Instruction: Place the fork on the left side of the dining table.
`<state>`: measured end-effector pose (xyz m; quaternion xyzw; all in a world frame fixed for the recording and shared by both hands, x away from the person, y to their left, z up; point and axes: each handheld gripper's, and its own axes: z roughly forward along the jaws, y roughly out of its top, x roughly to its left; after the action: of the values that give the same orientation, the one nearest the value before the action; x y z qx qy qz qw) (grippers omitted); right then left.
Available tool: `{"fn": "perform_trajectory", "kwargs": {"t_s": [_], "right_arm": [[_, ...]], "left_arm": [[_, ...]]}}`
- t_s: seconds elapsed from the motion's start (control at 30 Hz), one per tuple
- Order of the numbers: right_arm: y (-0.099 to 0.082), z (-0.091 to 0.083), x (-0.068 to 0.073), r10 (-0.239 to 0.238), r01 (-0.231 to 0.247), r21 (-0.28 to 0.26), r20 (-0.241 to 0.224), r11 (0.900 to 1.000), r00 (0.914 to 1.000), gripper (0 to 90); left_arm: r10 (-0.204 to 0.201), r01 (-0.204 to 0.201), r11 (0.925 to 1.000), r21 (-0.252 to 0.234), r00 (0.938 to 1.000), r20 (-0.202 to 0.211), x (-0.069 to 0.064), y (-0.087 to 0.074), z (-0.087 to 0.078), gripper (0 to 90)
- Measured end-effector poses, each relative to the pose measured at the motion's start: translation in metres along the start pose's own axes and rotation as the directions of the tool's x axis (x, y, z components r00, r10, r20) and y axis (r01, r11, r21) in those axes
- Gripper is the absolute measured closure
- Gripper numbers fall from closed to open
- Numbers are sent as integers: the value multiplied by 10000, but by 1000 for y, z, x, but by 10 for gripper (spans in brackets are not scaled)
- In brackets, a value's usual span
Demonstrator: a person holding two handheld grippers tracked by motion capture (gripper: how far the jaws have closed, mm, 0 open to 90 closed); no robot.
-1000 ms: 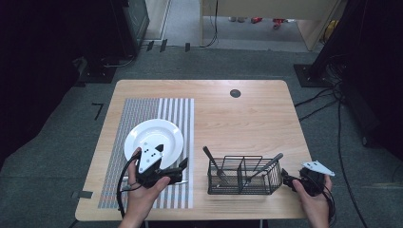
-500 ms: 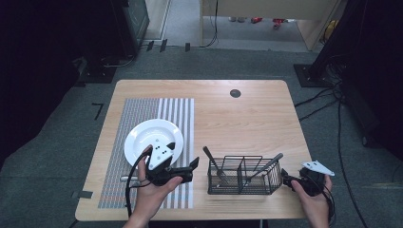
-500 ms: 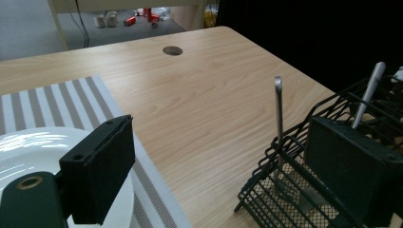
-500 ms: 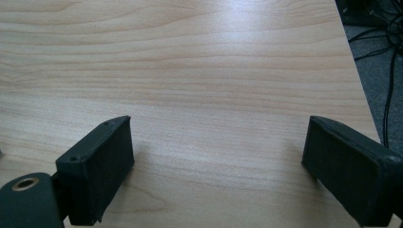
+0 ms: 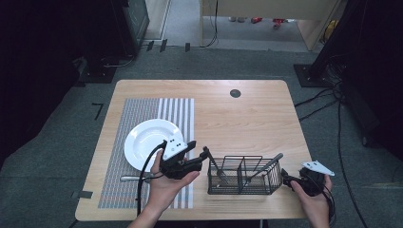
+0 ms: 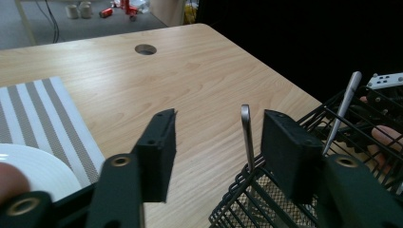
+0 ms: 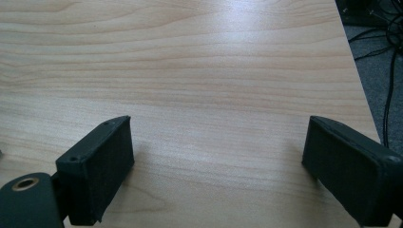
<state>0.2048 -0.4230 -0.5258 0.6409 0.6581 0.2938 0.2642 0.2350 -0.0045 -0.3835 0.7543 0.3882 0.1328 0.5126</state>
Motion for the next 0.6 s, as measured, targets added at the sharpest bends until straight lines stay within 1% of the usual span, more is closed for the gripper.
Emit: {"fn": "perform_trajectory", "kwargs": {"t_s": [0.03, 0.07, 0.23, 0.27, 0.4, 0.43, 0.53, 0.57, 0.6], "right_arm": [[0, 0, 0, -3, 3, 0, 0, 10000, 10000, 97], [0, 0, 0, 13, -13, 9, -2, 10000, 10000, 97], [0, 0, 0, 15, -15, 9, -2, 10000, 10000, 97], [0, 0, 0, 14, -14, 8, -2, 10000, 10000, 97], [0, 0, 0, -1, 1, 0, 2, 10000, 10000, 97], [0, 0, 0, 2, -2, 1, -1, 10000, 10000, 97], [0, 0, 0, -1, 1, 1, 0, 10000, 10000, 97], [0, 0, 0, 17, -17, 9, -5, 10000, 10000, 97], [0, 0, 0, -1, 1, 1, -1, 10000, 10000, 97]], "left_arm": [[-27, 27, 10000, -15, 10000, 45, 0, 0, 1, 538], [-7, 7, 10000, -13, 9999, 118, 0, 0, 2, 569], [88, -87, 10000, -14, 9991, 421, -2, 1, 3, 701], [95, -98, 9999, 60, 9989, 464, -2, 1, 4, 717], [-47, 28, 9997, 250, 9972, 743, -3, 1, 7, 699], [-6, -16, 9996, 284, 9969, 784, -3, 1, 7, 713], [-51, 21, 9995, 299, 9949, 1006, -4, 0, 9, 796], [-103, 72, 9996, 267, 9933, 1151, -3, -1, 8, 834], [-274, 236, 9993, 284, 9897, 1403, -1, 0, 8, 847]]}}
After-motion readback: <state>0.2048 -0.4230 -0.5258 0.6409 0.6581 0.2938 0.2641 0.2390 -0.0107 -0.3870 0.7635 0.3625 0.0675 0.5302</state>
